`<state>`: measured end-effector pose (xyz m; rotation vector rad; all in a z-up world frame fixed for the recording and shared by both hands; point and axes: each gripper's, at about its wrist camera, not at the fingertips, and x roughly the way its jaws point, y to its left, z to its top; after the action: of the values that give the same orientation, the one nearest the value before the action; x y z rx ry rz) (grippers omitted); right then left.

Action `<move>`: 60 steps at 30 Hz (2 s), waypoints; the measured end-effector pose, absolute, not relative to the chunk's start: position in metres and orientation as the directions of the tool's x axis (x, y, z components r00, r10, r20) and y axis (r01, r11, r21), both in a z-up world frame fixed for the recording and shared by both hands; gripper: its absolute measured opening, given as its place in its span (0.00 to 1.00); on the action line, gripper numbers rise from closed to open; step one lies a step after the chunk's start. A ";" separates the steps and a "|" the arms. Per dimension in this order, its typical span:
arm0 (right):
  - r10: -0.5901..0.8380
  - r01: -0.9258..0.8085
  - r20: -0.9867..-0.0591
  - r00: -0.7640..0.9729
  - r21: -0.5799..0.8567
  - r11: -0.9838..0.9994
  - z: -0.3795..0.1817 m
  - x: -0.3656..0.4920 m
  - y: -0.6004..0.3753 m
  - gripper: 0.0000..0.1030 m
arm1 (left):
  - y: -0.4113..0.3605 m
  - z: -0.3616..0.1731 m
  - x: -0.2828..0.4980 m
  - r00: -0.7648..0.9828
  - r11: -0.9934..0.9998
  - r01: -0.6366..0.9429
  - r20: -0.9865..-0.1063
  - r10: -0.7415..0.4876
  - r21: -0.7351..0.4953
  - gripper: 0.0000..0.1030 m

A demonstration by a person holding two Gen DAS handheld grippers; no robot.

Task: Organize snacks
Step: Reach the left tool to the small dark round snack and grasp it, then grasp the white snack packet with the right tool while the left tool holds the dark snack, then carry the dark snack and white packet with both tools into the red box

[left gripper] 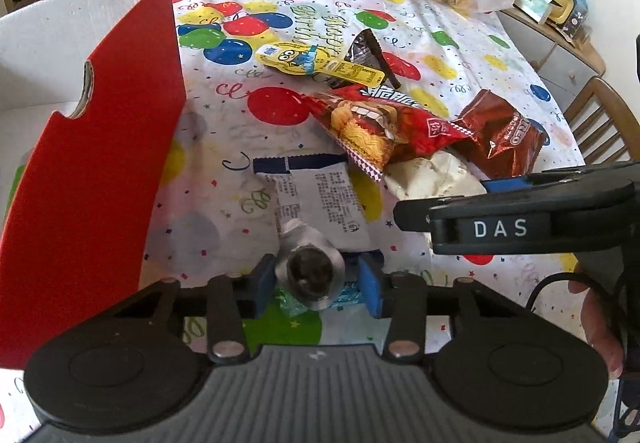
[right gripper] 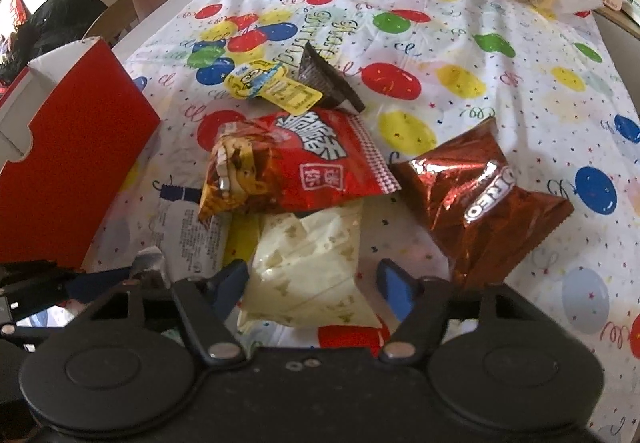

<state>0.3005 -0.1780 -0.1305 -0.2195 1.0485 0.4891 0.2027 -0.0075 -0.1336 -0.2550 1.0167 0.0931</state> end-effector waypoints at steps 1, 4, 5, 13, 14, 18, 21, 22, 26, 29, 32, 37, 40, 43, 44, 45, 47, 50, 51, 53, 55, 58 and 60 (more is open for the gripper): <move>0.285 -0.488 -0.869 0.403 0.059 0.871 -0.130 0.301 -0.178 0.59 | -0.007 -0.133 0.203 0.523 0.965 -0.198 -0.851 -0.043 -0.171 0.37; 0.296 -0.497 -0.867 0.402 0.065 0.865 -0.129 0.300 -0.179 0.54 | -0.006 -0.133 0.202 0.521 0.962 -0.204 -0.852 -0.048 -0.179 0.33; 0.297 -0.502 -0.865 0.403 0.063 0.863 -0.129 0.300 -0.179 0.52 | -0.006 -0.133 0.202 0.522 0.962 -0.205 -0.852 -0.048 -0.180 0.33; 0.305 -0.494 -0.858 0.413 0.070 0.867 -0.125 0.293 -0.187 0.43 | -0.003 -0.133 0.200 0.520 0.958 -0.209 -0.852 -0.060 -0.196 0.33; 0.305 -0.491 -0.858 0.414 0.072 0.868 -0.124 0.291 -0.188 0.43 | -0.003 -0.132 0.199 0.522 0.958 -0.208 -0.851 -0.061 -0.197 0.33; 0.308 -0.487 -0.853 0.422 0.074 0.871 -0.118 0.281 -0.193 0.43 | -0.003 -0.131 0.196 0.525 0.957 -0.207 -0.849 -0.065 -0.201 0.33; 0.317 -0.485 -0.845 0.431 0.080 0.871 -0.111 0.272 -0.198 0.43 | -0.003 -0.129 0.192 0.527 0.957 -0.203 -0.847 -0.072 -0.207 0.33; 0.319 -0.485 -0.842 0.436 0.079 0.871 -0.109 0.269 -0.199 0.43 | -0.004 -0.127 0.190 0.528 0.957 -0.200 -0.846 -0.074 -0.209 0.33; 0.323 -0.479 -0.830 0.455 0.077 0.874 -0.096 0.255 -0.203 0.43 | -0.004 -0.120 0.180 0.537 0.958 -0.183 -0.839 -0.089 -0.219 0.33; 0.325 -0.471 -0.820 0.471 0.078 0.879 -0.085 0.245 -0.205 0.43 | -0.003 -0.111 0.172 0.545 0.957 -0.174 -0.832 -0.103 -0.232 0.33; 0.323 -0.464 -0.809 0.491 0.070 0.883 -0.073 0.232 -0.204 0.43 | -0.002 -0.100 0.166 0.555 0.958 -0.158 -0.824 -0.113 -0.238 0.33; 0.323 -0.448 -0.789 0.522 0.069 0.891 -0.053 0.212 -0.201 0.43 | 0.003 -0.080 0.154 0.572 0.958 -0.129 -0.808 -0.141 -0.258 0.33; 0.320 -0.439 -0.779 0.539 0.065 0.896 -0.042 0.200 -0.195 0.43 | 0.007 -0.066 0.147 0.581 0.958 -0.111 -0.799 -0.154 -0.265 0.33; 0.319 -0.430 -0.771 0.551 0.065 0.900 -0.032 0.189 -0.186 0.43 | 0.014 -0.050 0.139 0.596 0.960 -0.091 -0.787 -0.161 -0.265 0.33; 0.320 -0.428 -0.768 0.556 0.065 0.901 -0.029 0.186 -0.183 0.43 | 0.016 -0.045 0.136 0.600 0.961 -0.086 -0.783 -0.161 -0.264 0.33; 0.320 -0.427 -0.763 0.561 0.064 0.902 -0.026 0.183 -0.179 0.43 | 0.020 -0.040 0.133 0.607 0.961 -0.080 -0.778 -0.163 -0.263 0.33; 0.322 -0.424 -0.754 0.573 0.063 0.903 -0.020 0.177 -0.171 0.43 | 0.028 -0.032 0.129 0.617 0.963 -0.070 -0.770 -0.164 -0.261 0.33; 0.327 -0.425 -0.740 0.588 0.062 0.903 -0.012 0.169 -0.155 0.43 | 0.042 -0.020 0.123 0.630 0.965 -0.059 -0.760 -0.163 -0.255 0.33; 0.328 -0.425 -0.736 0.592 0.061 0.903 -0.010 0.166 -0.149 0.43 | 0.047 -0.017 0.120 0.635 0.966 -0.057 -0.756 -0.160 -0.252 0.33; 0.333 -0.428 -0.728 0.599 0.060 0.902 -0.006 0.163 -0.138 0.43 | 0.059 -0.011 0.116 0.645 0.968 -0.052 -0.748 -0.156 -0.246 0.33; 0.336 -0.431 -0.721 0.607 0.057 0.901 -0.002 0.159 -0.125 0.43 | 0.070 -0.006 0.113 0.654 0.969 -0.053 -0.742 -0.148 -0.240 0.33; 0.339 -0.436 -0.712 0.615 0.051 0.899 0.001 0.155 -0.105 0.43 | 0.091 0.001 0.108 0.668 0.972 -0.054 -0.732 -0.135 -0.229 0.33; 0.340 -0.440 -0.711 0.615 0.048 0.897 0.001 0.155 -0.089 0.43 | 0.105 0.004 0.105 0.674 0.973 -0.055 -0.727 -0.129 -0.223 0.33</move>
<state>0.1549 -0.0887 0.0015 -0.1360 0.7894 0.4509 0.1053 0.1047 0.0039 -0.2344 0.8319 -0.0420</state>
